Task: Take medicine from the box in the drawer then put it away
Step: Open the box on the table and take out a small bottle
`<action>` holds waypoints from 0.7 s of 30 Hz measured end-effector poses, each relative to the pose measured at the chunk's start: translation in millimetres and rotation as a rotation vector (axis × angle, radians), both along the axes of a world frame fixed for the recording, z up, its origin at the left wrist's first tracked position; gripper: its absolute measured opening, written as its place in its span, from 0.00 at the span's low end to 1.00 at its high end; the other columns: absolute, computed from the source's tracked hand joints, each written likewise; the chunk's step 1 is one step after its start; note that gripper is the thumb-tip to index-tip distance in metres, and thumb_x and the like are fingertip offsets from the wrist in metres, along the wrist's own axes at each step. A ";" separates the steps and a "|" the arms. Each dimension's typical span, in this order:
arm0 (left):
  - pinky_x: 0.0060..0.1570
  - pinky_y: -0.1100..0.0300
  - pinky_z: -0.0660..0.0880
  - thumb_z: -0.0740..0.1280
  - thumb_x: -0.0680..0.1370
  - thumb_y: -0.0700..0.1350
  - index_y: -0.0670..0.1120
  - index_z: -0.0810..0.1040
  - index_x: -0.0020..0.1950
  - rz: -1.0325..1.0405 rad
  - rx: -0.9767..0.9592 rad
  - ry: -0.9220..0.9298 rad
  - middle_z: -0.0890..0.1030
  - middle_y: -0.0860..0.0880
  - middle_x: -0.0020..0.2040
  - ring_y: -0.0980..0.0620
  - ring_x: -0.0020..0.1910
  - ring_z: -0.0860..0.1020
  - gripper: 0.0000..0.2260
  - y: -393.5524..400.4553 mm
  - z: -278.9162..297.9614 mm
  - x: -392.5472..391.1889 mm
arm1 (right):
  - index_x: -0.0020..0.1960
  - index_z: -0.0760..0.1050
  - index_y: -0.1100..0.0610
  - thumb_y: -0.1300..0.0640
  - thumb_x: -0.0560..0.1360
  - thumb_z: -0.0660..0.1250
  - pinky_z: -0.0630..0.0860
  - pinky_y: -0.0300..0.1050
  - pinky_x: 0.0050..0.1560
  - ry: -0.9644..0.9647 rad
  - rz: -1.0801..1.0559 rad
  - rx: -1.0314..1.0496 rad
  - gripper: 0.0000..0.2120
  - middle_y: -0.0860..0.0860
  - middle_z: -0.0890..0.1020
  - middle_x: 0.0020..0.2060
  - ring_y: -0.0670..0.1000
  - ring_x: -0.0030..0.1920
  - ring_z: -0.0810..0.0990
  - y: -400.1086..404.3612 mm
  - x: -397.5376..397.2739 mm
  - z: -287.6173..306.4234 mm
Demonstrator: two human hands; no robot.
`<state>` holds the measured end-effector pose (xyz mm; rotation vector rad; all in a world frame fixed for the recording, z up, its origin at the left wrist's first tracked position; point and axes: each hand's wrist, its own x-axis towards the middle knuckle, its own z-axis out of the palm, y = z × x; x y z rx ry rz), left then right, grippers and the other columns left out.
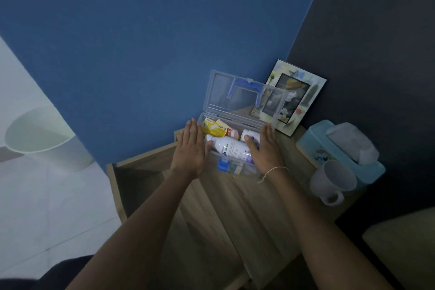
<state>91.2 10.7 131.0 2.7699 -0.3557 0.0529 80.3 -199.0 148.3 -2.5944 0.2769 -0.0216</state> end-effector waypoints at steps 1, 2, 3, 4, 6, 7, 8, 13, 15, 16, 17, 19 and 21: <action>0.76 0.51 0.39 0.44 0.83 0.54 0.39 0.43 0.78 0.010 0.001 -0.007 0.43 0.41 0.79 0.46 0.79 0.41 0.28 0.9 1.1 -1.4 | 0.76 0.41 0.60 0.40 0.79 0.51 0.44 0.53 0.77 -0.030 0.003 -0.023 0.36 0.55 0.44 0.78 0.52 0.77 0.42 0.7 -2.6 0.8; 0.77 0.51 0.40 0.44 0.83 0.55 0.40 0.43 0.78 0.024 -0.014 -0.018 0.43 0.42 0.80 0.46 0.79 0.41 0.28 1.8 1.5 -3.3 | 0.76 0.42 0.60 0.40 0.79 0.51 0.43 0.53 0.77 -0.062 0.008 -0.044 0.36 0.55 0.45 0.78 0.52 0.77 0.42 1.4 -5.3 -0.2; 0.77 0.51 0.41 0.44 0.83 0.55 0.40 0.43 0.78 0.035 -0.037 -0.035 0.43 0.42 0.80 0.47 0.79 0.42 0.28 3.2 2.0 -6.8 | 0.76 0.42 0.60 0.41 0.79 0.51 0.41 0.52 0.76 -0.093 0.016 -0.061 0.36 0.56 0.45 0.77 0.52 0.77 0.42 2.6 -8.8 -1.5; 0.77 0.51 0.41 0.45 0.83 0.55 0.40 0.44 0.78 0.036 -0.055 -0.054 0.44 0.43 0.80 0.47 0.79 0.42 0.28 4.5 1.8 -11.0 | 0.76 0.42 0.60 0.41 0.80 0.51 0.39 0.50 0.76 -0.114 0.031 -0.074 0.35 0.56 0.45 0.77 0.53 0.77 0.41 4.3 -12.5 -3.6; 0.77 0.52 0.41 0.45 0.83 0.55 0.41 0.45 0.78 0.020 -0.065 -0.083 0.45 0.43 0.80 0.48 0.79 0.43 0.28 7.6 0.6 -20.3 | 0.76 0.43 0.61 0.43 0.80 0.52 0.38 0.50 0.75 -0.131 0.062 -0.082 0.34 0.57 0.46 0.77 0.54 0.77 0.42 9.3 -20.0 -9.4; 0.77 0.52 0.41 0.46 0.83 0.55 0.42 0.45 0.78 0.012 -0.063 -0.088 0.45 0.44 0.80 0.48 0.79 0.43 0.28 9.0 -0.1 -23.9 | 0.76 0.44 0.61 0.44 0.80 0.52 0.39 0.51 0.76 -0.135 0.071 -0.080 0.34 0.57 0.47 0.77 0.54 0.77 0.42 11.9 -22.8 -12.7; 0.76 0.53 0.40 0.46 0.83 0.55 0.42 0.45 0.78 0.006 -0.058 -0.090 0.45 0.44 0.80 0.48 0.79 0.43 0.28 10.4 -0.5 -27.7 | 0.76 0.45 0.61 0.44 0.80 0.53 0.41 0.53 0.77 -0.142 0.072 -0.079 0.33 0.57 0.48 0.77 0.55 0.77 0.42 14.4 -25.9 -15.8; 0.75 0.56 0.40 0.46 0.83 0.55 0.44 0.45 0.78 -0.031 -0.037 -0.055 0.46 0.45 0.80 0.49 0.79 0.44 0.27 11.7 0.1 -41.1 | 0.76 0.47 0.59 0.45 0.80 0.51 0.39 0.51 0.75 -0.185 0.056 -0.131 0.31 0.55 0.48 0.77 0.54 0.77 0.41 21.3 -40.4 -25.4; 0.76 0.56 0.40 0.46 0.83 0.54 0.45 0.45 0.78 -0.056 -0.024 -0.050 0.47 0.46 0.80 0.50 0.79 0.44 0.26 11.3 -1.0 -46.6 | 0.76 0.48 0.59 0.46 0.81 0.51 0.39 0.49 0.75 -0.213 0.065 -0.130 0.29 0.54 0.49 0.77 0.51 0.76 0.41 23.2 -49.2 -28.0; 0.76 0.56 0.41 0.46 0.83 0.53 0.45 0.45 0.78 -0.070 -0.010 -0.053 0.47 0.46 0.80 0.50 0.79 0.44 0.26 11.3 -1.7 -49.5 | 0.76 0.48 0.59 0.47 0.81 0.51 0.39 0.49 0.74 -0.222 0.067 -0.132 0.29 0.54 0.49 0.77 0.50 0.76 0.41 24.0 -53.6 -29.2; 0.77 0.55 0.41 0.46 0.83 0.53 0.45 0.45 0.78 -0.082 0.005 -0.055 0.47 0.47 0.80 0.50 0.79 0.44 0.25 11.0 -2.9 -51.8 | 0.76 0.49 0.59 0.48 0.81 0.50 0.39 0.48 0.74 -0.229 0.066 -0.134 0.28 0.54 0.50 0.77 0.50 0.76 0.41 24.7 -57.0 -30.5; 0.77 0.55 0.42 0.45 0.83 0.53 0.46 0.44 0.78 -0.098 0.022 -0.051 0.46 0.47 0.80 0.50 0.79 0.44 0.25 11.0 -6.1 -56.3 | 0.76 0.50 0.59 0.49 0.82 0.50 0.40 0.48 0.74 -0.246 0.063 -0.129 0.27 0.55 0.52 0.77 0.49 0.75 0.42 25.3 -62.2 -32.5; 0.77 0.55 0.43 0.46 0.83 0.53 0.46 0.43 0.78 -0.105 0.018 -0.040 0.45 0.48 0.80 0.50 0.79 0.44 0.26 11.4 -9.5 -59.7 | 0.76 0.47 0.59 0.50 0.82 0.48 0.40 0.49 0.75 -0.243 0.072 -0.122 0.26 0.54 0.50 0.77 0.50 0.76 0.41 26.2 -65.4 -34.0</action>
